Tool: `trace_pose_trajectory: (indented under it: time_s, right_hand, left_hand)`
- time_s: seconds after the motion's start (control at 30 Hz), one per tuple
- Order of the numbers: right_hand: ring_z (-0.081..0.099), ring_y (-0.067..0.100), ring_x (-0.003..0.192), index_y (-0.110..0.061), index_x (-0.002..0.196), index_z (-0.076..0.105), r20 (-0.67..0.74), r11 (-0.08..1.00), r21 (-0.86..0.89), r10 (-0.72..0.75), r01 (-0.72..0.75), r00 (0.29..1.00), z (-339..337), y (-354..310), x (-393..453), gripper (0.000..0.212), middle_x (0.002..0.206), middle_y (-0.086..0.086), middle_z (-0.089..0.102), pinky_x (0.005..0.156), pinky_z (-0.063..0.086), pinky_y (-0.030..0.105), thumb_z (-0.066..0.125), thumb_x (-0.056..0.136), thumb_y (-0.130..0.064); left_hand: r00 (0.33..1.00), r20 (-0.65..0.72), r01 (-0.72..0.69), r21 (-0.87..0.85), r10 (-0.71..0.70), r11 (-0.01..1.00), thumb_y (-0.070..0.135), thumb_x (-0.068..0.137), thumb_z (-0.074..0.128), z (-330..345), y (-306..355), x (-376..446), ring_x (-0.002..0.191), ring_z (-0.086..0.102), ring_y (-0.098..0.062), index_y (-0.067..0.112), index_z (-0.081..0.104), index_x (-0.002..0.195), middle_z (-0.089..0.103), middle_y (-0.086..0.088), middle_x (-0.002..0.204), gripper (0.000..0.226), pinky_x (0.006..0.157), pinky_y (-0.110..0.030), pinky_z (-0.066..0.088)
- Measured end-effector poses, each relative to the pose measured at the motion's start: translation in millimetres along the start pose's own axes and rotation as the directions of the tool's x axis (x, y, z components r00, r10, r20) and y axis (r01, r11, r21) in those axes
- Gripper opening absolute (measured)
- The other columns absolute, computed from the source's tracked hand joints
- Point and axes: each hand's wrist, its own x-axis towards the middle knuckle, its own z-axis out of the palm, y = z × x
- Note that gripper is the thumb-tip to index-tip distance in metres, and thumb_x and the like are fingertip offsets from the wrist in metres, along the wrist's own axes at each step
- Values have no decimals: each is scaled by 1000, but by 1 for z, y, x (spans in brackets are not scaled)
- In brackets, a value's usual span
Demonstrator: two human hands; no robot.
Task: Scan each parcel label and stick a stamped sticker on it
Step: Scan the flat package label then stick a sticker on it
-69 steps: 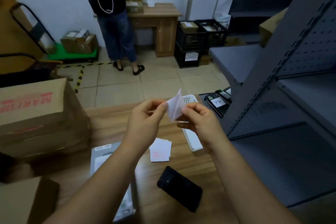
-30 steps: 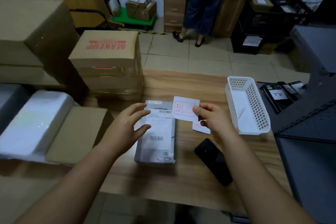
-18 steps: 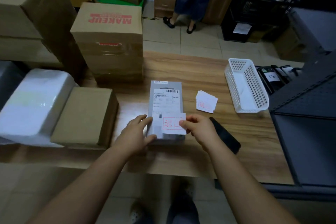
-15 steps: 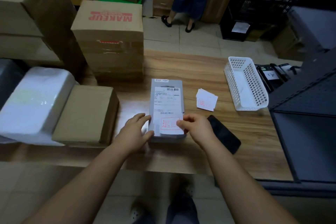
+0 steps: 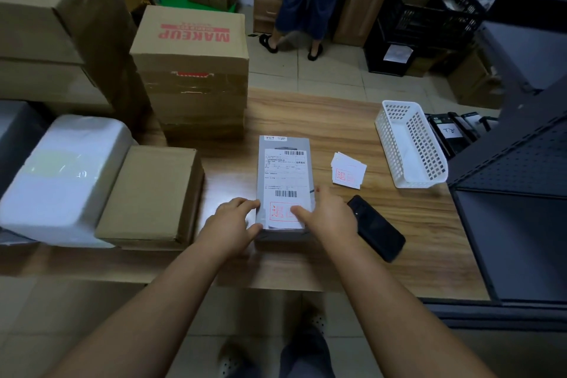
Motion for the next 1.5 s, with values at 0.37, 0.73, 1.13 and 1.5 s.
trace_pose_trajectory:
  time_s: [0.37, 0.73, 1.13, 1.5]
  right_hand:
    - [1, 12, 152, -25, 153, 33, 70, 934, -38, -352, 355, 933, 37, 20, -27, 48, 164, -12, 12, 123, 15, 37, 37, 106, -34]
    - [46, 20, 134, -20, 138, 55, -55, 905, 392, -158, 167, 986, 25, 65, -19, 48, 139, -7, 48, 109, 42, 38, 65, 91, -23]
    - [54, 5, 116, -36, 149, 34, 246, 801, 579, -351, 153, 904, -16, 63, -5, 85, 127, -16, 58, 94, 44, 23, 80, 80, -19]
    - [44, -6, 127, -47, 147, 31, -381, 437, 517, -652, 736, 655, -200, 29, -47, 102, 143, -19, 41, 98, 43, 16, 90, 65, -32]
  left_hand:
    - [997, -66, -27, 95, 34, 995, 50, 98, 44, 10, 17, -2, 137, 34, -24, 44, 38, 144, 33, 0, 155, 46, 103, -40, 38]
    - [993, -104, 37, -132, -50, 991, 45, 91, 59, 15, 3, -12, 137, 38, -18, 25, 36, 149, 38, 4, 152, 66, 107, -35, 37]
    - [983, -169, -4, -382, -65, 924, 22, 80, 78, 11, 47, -24, 108, 57, -12, 34, 44, 143, 57, 6, 130, 73, 82, -26, 45]
    - [617, -775, -443, -196, 138, 875, 24, 72, 85, -117, 168, -117, 115, 52, 1, 31, 35, 146, 51, 11, 130, 90, 92, -11, 43]
